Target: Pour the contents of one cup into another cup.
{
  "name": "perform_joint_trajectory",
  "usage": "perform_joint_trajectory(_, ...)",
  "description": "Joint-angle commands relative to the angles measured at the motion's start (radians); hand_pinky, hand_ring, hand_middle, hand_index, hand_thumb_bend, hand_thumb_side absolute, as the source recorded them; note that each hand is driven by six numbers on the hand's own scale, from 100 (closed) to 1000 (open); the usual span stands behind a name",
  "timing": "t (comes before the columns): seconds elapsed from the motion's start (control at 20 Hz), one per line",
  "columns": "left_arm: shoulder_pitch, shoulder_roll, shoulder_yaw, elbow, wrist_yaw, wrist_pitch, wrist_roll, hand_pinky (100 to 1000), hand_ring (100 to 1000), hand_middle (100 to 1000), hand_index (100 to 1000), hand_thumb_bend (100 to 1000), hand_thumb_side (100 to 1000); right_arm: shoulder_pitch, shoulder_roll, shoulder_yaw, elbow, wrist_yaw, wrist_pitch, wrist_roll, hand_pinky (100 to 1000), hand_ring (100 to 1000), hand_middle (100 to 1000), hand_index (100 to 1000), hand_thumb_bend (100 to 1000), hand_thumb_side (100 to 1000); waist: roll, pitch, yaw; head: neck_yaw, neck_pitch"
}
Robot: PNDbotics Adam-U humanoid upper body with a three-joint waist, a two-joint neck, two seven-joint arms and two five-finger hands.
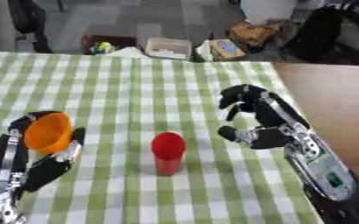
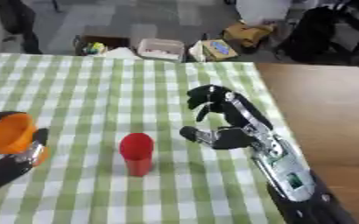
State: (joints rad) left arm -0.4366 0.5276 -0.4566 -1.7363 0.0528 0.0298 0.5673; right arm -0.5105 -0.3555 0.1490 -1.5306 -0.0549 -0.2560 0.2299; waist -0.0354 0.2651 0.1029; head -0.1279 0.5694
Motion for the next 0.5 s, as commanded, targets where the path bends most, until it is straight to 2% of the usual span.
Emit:
perform_joint_trajectory(0.05,-0.003,0.032,0.019,-0.056,-0.001,0.006,-0.002,100,642,385,605,100,120,-0.02,-0.018,0.006,0.01,0.0,-0.004,0.013,480,667,614,761,625,280,0.006,-0.018,0.002,-0.006,-0.01)
perform_joint_trajectory(0.25,0.0,0.035,0.019,-0.097,0.009,0.016,-0.011,100,645,387,608,100,122,-0.031,-0.02,0.024,0.052,0.014,-0.017,0.038,475,674,619,774,677,241,0.013,-0.02,0.008,-0.009,-0.011)
perform_joint_trajectory(0.5,-0.002,0.036,0.014,-0.121,0.025,0.031,-0.024,100,651,390,609,100,128,-0.06,-0.021,0.057,0.128,0.046,-0.045,0.081,481,685,633,784,707,266,0.021,-0.023,0.012,-0.013,-0.012)
